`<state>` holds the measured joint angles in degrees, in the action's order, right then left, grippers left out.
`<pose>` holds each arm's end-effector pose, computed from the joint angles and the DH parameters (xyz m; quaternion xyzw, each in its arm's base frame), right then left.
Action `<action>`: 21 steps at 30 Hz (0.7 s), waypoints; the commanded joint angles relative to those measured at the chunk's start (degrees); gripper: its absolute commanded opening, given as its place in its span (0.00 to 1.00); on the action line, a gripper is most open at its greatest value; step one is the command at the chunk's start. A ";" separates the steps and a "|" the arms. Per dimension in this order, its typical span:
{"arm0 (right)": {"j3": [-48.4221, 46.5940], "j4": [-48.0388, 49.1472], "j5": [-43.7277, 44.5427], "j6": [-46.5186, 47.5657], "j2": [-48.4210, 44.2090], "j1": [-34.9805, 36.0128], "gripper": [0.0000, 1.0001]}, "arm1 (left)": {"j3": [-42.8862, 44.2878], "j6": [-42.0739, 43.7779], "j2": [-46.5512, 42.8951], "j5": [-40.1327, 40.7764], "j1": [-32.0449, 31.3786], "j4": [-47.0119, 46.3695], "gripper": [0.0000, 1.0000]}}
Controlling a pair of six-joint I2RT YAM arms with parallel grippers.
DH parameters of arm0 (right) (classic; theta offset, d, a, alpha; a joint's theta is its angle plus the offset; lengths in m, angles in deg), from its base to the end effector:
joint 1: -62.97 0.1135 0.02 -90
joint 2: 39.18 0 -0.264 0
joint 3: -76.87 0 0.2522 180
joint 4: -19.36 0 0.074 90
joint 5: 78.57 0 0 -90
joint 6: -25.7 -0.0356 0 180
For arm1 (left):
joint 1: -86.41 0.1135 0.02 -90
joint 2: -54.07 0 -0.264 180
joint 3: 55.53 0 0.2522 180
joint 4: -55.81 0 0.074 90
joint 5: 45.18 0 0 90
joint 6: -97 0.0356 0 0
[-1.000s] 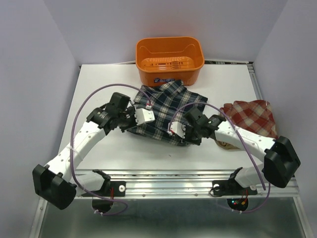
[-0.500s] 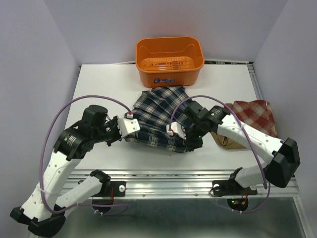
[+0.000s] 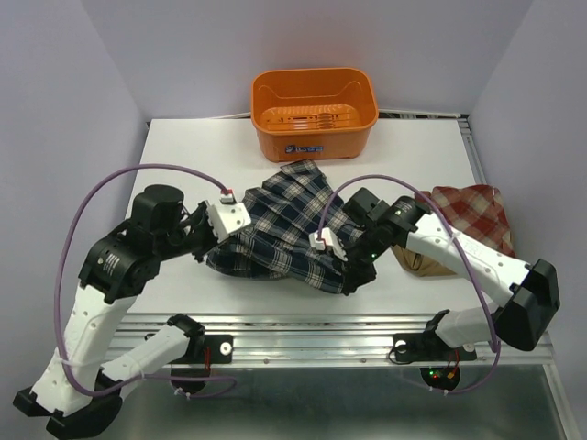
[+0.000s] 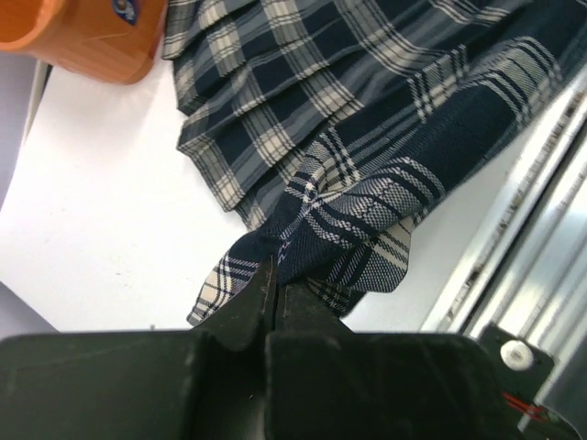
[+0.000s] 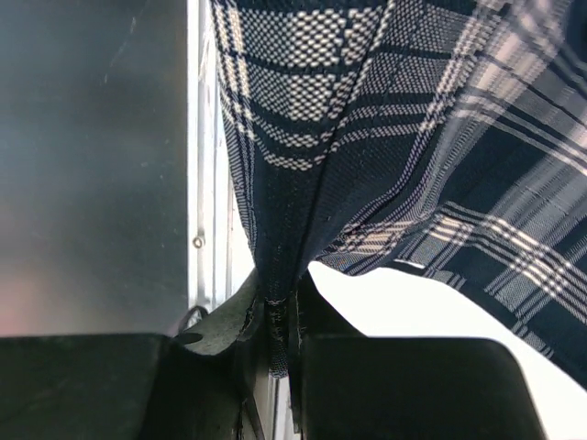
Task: Fold and stack the skirts
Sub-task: Fold the skirt
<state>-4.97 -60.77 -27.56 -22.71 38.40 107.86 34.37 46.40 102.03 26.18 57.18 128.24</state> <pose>0.1539 0.1849 0.2915 -0.6708 0.6534 0.3344 0.1064 0.1023 -0.0703 0.4235 0.5493 0.6623 -0.0966 0.5003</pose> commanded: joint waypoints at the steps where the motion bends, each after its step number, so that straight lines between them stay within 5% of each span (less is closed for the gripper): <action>1: -1.71 -0.16 -1.70 -3.18 -1.91 -5.22 0.01 | -0.55 -2.74 4.41 8.95 0.41 -15.94 0.00; 6: -6.80 -8.76 -6.90 7.79 6.33 -17.27 0.01 | 1.11 -3.71 12.40 11.78 1.28 -25.52 0.00; 21: -13.74 -13.17 -5.49 18.35 17.50 -29.50 0.04 | 4.90 -3.80 30.41 15.56 2.60 -44.24 0.00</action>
<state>-15.85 -68.09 -35.31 -9.64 53.68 81.10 35.73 42.99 130.01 37.79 58.75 94.98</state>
